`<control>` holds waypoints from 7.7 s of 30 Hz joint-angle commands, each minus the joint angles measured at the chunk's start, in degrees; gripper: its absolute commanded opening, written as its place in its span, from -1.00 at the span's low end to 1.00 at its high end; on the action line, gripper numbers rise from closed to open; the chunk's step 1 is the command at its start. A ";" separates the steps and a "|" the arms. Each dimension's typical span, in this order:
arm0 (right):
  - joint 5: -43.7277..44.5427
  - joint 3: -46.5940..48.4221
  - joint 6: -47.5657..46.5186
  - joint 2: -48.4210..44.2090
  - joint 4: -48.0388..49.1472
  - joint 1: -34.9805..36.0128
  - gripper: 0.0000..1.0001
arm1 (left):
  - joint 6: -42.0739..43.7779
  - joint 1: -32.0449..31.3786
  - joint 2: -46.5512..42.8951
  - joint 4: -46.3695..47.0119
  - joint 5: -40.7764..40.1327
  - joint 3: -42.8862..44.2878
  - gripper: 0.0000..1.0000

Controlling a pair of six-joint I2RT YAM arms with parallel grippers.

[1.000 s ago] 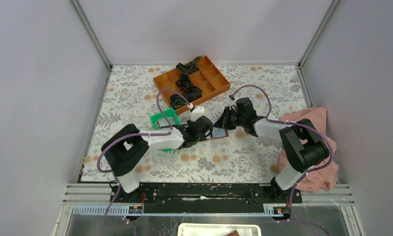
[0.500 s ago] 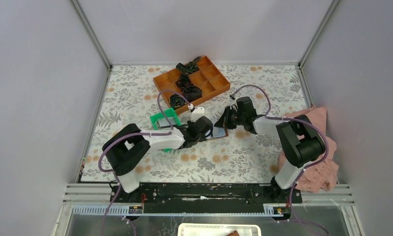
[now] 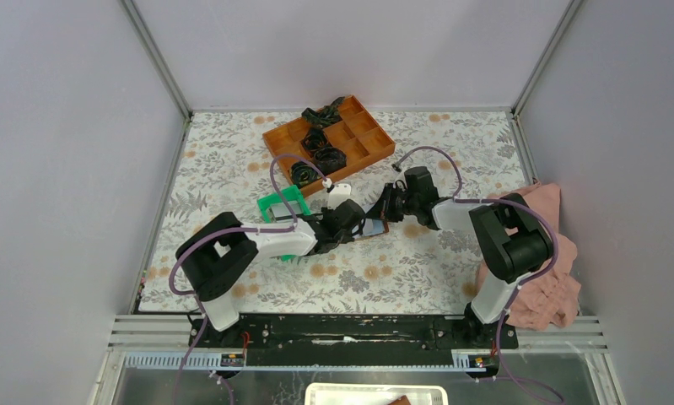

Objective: Put the credit cards into the card holder
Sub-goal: Insert the credit card into the card holder.

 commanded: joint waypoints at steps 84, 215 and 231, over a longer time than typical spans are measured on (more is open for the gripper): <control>1.70 2.29 -5.49 2.67 -4.36 4.03 -1.00 | -3.67 0.88 5.23 -6.41 -2.76 -2.01 -0.71; 11.86 9.12 -2.95 5.03 -15.93 14.43 -0.28 | -8.64 -3.71 7.09 -18.13 -7.37 -5.21 -0.81; 15.39 15.28 -2.62 9.71 -20.46 17.72 -0.22 | -5.71 -4.72 0.51 -8.65 -3.80 -10.15 -0.81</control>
